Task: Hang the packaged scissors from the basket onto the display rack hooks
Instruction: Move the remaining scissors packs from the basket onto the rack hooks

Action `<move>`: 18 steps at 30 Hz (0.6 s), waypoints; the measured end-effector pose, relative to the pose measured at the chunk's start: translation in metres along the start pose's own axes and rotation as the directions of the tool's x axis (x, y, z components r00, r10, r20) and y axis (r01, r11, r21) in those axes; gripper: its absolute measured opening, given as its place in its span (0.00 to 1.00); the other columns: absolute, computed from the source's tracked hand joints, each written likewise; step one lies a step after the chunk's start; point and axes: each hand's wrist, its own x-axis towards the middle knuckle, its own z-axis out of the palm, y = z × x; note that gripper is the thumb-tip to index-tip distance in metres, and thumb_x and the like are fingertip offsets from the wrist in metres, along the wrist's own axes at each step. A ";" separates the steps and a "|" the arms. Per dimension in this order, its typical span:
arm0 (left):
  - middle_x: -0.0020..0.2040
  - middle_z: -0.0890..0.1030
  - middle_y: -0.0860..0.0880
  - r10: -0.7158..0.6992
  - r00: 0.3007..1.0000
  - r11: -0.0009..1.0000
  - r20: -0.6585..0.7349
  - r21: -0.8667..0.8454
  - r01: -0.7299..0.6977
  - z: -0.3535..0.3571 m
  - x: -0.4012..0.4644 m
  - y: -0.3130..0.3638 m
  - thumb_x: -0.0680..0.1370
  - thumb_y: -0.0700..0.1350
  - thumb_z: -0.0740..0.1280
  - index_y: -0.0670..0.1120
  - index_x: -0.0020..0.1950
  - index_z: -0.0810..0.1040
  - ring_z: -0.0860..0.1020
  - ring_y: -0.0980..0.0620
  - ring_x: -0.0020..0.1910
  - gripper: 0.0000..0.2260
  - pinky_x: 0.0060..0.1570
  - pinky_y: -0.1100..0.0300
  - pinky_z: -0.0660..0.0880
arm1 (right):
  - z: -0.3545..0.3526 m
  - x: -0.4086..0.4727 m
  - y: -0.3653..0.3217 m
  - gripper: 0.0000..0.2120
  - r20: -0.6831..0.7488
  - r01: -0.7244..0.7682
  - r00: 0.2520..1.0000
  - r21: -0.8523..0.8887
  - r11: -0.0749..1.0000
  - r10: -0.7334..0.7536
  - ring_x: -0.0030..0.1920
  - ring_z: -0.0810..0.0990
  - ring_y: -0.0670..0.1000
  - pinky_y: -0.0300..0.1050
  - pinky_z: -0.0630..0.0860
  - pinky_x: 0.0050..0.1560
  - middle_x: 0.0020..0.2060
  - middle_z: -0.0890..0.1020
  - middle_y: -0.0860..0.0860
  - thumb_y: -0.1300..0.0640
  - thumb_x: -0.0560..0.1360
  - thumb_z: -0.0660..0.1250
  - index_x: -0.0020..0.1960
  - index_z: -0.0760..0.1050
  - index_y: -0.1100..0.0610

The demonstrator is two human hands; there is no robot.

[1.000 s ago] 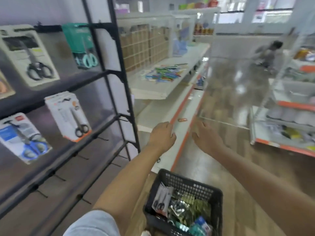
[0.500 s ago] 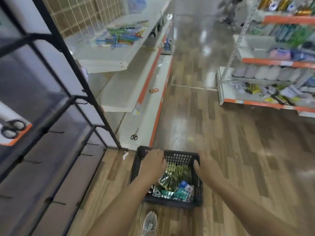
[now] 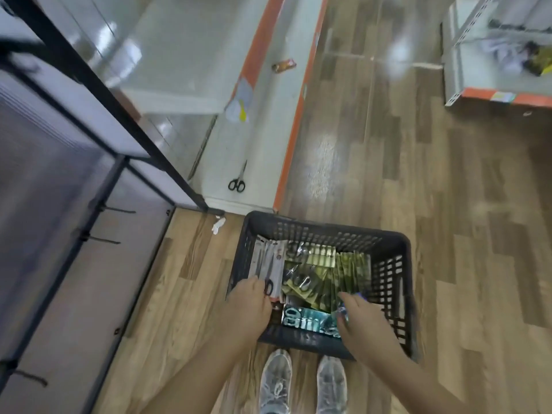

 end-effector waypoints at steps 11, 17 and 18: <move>0.77 0.52 0.42 -0.015 0.999 0.968 -0.036 0.249 0.023 0.223 0.178 -0.099 0.83 0.49 0.52 0.40 0.76 0.50 0.53 0.47 0.75 0.25 0.72 0.57 0.53 | 0.223 0.212 0.045 0.26 -0.128 0.097 0.987 -0.032 0.995 -0.100 0.68 0.65 0.51 0.44 0.61 0.68 0.69 0.66 0.50 0.51 0.80 0.54 0.75 0.52 0.56; 0.77 0.54 0.42 -0.105 0.992 0.977 -0.071 0.177 0.116 0.291 0.248 -0.137 0.83 0.52 0.51 0.41 0.76 0.53 0.52 0.45 0.76 0.25 0.74 0.53 0.52 | 0.263 0.292 0.070 0.27 -0.185 0.185 0.961 -0.112 0.976 -0.203 0.67 0.65 0.52 0.45 0.62 0.67 0.71 0.63 0.50 0.51 0.80 0.53 0.76 0.49 0.54; 0.77 0.53 0.42 -0.114 0.990 0.981 -0.089 0.150 0.126 0.297 0.254 -0.142 0.83 0.53 0.50 0.41 0.76 0.52 0.51 0.46 0.76 0.26 0.75 0.53 0.50 | 0.263 0.303 0.074 0.26 -0.212 0.197 0.952 -0.120 0.973 -0.219 0.67 0.65 0.52 0.45 0.61 0.67 0.71 0.63 0.50 0.51 0.80 0.53 0.76 0.50 0.54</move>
